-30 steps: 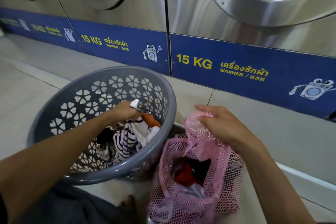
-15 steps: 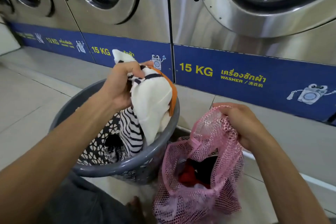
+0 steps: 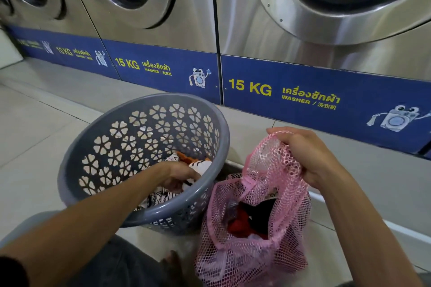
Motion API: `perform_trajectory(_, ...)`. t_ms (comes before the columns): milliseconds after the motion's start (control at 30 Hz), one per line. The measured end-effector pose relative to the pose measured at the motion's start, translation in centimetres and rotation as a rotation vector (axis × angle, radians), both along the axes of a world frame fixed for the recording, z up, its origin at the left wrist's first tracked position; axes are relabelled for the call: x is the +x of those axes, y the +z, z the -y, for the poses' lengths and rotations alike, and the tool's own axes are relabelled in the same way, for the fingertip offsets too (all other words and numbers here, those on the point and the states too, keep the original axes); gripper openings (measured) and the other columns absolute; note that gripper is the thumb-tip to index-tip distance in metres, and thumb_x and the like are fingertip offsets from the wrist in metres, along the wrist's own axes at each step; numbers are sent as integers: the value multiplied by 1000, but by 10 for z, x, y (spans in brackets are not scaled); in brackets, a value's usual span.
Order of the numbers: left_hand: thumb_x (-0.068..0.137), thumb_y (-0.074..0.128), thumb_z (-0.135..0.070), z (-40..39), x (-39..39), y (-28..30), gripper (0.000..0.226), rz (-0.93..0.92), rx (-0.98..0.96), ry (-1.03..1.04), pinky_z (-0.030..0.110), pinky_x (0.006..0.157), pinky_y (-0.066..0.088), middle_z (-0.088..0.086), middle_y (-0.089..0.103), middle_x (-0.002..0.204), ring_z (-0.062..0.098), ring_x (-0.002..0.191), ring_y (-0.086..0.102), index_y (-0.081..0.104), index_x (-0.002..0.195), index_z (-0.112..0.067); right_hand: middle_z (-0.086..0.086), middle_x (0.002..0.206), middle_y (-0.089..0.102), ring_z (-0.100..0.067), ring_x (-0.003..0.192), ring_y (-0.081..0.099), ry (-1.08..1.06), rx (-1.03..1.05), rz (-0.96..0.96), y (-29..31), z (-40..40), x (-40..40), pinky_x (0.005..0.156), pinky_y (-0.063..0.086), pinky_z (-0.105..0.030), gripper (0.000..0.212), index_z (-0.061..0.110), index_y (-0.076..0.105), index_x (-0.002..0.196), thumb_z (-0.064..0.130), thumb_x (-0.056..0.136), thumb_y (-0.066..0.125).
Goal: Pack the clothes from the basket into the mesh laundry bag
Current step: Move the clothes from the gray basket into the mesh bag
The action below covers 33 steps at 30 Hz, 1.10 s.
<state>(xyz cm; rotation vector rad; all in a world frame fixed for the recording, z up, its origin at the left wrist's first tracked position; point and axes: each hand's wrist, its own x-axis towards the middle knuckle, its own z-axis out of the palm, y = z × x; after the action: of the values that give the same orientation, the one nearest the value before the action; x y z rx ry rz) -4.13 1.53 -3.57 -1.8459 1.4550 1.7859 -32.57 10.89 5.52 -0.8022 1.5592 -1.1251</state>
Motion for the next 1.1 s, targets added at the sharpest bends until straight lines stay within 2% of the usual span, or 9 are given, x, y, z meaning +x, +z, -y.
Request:
perform_trajectory(100,88,65,-17,3,5,16,23,76,-222,102,27,62,52,7,68,81,18,66,61,62,107,-5,-20,89,78,-27,77,51,2,-5,2,3,-1,3,72,43,-38,28,15,80,107,8,98,55)
perform_trajectory(200,71,66,-26,10,16,53,40,-52,-395,157,42,84,57,16,75,96,29,85,67,66,105,-6,-17,82,72,-25,60,47,10,2,5,3,-3,1,62,41,-34,27,14,79,108,8,98,55)
perform_trajectory(300,59,59,-22,7,20,108,16,-382,-510,353,32,73,51,3,70,68,27,73,60,68,70,-15,-12,87,76,-16,57,54,6,-8,12,6,-5,-2,56,43,-26,26,15,79,108,8,98,56)
perform_trajectory(433,65,46,-17,-21,16,188,46,-888,-558,427,36,83,55,15,72,92,33,84,67,70,103,-4,-12,87,77,-14,56,59,2,-19,24,6,-4,-2,54,46,-25,26,15,79,106,7,97,57)
perform_trajectory(567,74,48,-23,-47,0,229,28,-1166,-619,489,33,82,54,9,68,92,26,84,66,70,86,-12,-8,75,70,-13,49,54,-3,-21,13,3,-3,-3,50,43,-24,26,14,80,105,7,96,57)
perform_trajectory(700,79,70,-33,-69,-22,184,15,-792,-522,519,27,66,52,5,67,80,22,67,63,66,77,-19,-14,98,79,-26,82,69,-17,-44,23,6,-8,-5,78,55,-36,24,15,81,104,9,96,58)
perform_trajectory(833,67,81,-59,-74,-31,112,54,-79,-908,184,34,94,52,-14,71,103,15,103,68,66,106,-25,-19,94,75,-31,83,58,-15,-19,11,8,-16,-10,77,47,-41,24,16,82,99,8,93,60)
perform_trajectory(933,64,83,-59,-73,-28,110,72,-61,-976,51,34,102,45,-15,59,121,8,115,56,54,125,-37,-18,88,66,-28,74,50,-22,-18,9,12,-24,-15,68,42,-36,24,15,80,100,6,93,59)
perform_trajectory(1100,71,87,-39,-71,-24,120,45,-138,-445,-171,40,100,54,-9,78,107,12,102,73,70,112,-29,-18,95,67,-27,73,51,-8,-21,-3,21,-30,-17,58,39,-31,26,17,78,103,6,97,55)
